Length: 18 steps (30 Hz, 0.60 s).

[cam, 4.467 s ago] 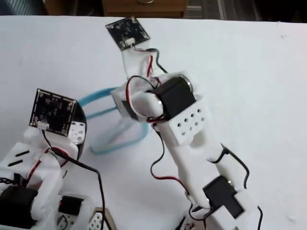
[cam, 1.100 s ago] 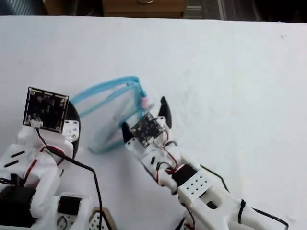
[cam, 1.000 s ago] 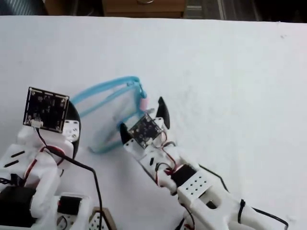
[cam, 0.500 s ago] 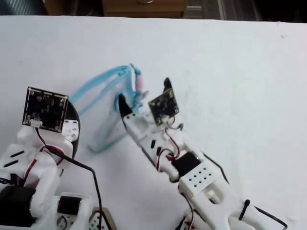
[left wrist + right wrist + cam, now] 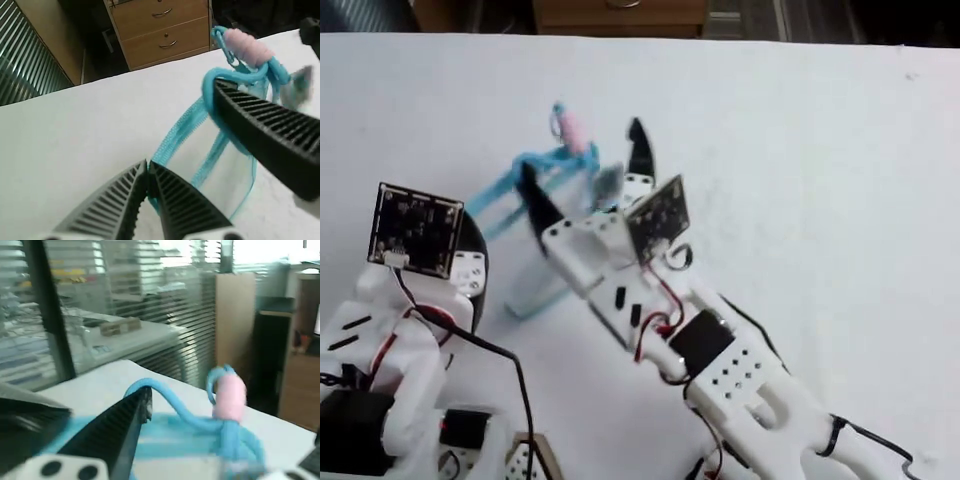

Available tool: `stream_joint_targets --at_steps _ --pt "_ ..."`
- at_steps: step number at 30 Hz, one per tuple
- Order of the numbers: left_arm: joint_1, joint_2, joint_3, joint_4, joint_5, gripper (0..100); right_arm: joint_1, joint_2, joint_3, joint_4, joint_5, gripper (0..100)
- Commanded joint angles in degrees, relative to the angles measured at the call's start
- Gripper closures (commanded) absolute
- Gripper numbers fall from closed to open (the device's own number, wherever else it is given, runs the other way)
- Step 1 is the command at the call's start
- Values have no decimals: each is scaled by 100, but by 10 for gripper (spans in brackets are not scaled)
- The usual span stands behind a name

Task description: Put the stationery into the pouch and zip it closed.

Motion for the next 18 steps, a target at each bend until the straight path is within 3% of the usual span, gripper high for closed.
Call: stream_joint_targets --at_steps 1,18 --pt "-31 40 62 97 -35 978 -215 -75 -536 -48 26 515" --pt "-31 40 26 97 -35 978 -286 224 -2004 -92 1248 538"
